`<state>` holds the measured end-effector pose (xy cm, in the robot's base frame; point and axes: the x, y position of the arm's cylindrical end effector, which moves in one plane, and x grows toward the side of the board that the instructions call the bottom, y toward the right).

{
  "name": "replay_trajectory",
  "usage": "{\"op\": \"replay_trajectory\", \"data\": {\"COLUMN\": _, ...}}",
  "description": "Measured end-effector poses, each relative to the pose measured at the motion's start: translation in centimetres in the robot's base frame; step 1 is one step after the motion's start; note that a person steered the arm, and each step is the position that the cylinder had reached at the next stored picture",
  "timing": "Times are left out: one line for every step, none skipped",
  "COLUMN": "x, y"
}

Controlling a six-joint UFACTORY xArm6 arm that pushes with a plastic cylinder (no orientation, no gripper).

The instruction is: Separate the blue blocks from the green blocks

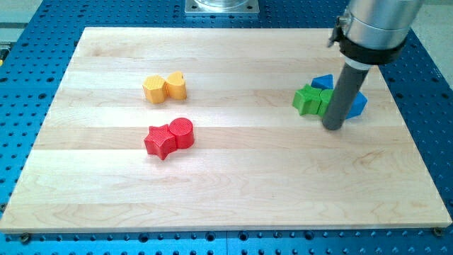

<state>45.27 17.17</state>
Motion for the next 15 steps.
{"op": "replay_trajectory", "data": {"x": 0.0, "y": -0.8}}
{"op": "replay_trajectory", "data": {"x": 0.4, "y": 3.2}}
{"op": "replay_trajectory", "data": {"x": 0.4, "y": 5.8}}
{"op": "replay_trajectory", "data": {"x": -0.7, "y": 6.6}}
{"op": "replay_trajectory", "data": {"x": -2.5, "y": 6.6}}
{"op": "replay_trajectory", "data": {"x": -3.1, "y": 6.6}}
{"op": "replay_trajectory", "data": {"x": -3.2, "y": 6.6}}
{"op": "replay_trajectory", "data": {"x": -3.8, "y": 3.2}}
{"op": "replay_trajectory", "data": {"x": -4.5, "y": -0.4}}
{"op": "replay_trajectory", "data": {"x": -5.1, "y": -3.8}}
{"op": "replay_trajectory", "data": {"x": -5.8, "y": -7.0}}
{"op": "replay_trajectory", "data": {"x": -5.8, "y": -9.0}}
{"op": "replay_trajectory", "data": {"x": -6.0, "y": -3.7}}
{"op": "replay_trajectory", "data": {"x": -4.5, "y": 2.5}}
{"op": "replay_trajectory", "data": {"x": -2.7, "y": 1.3}}
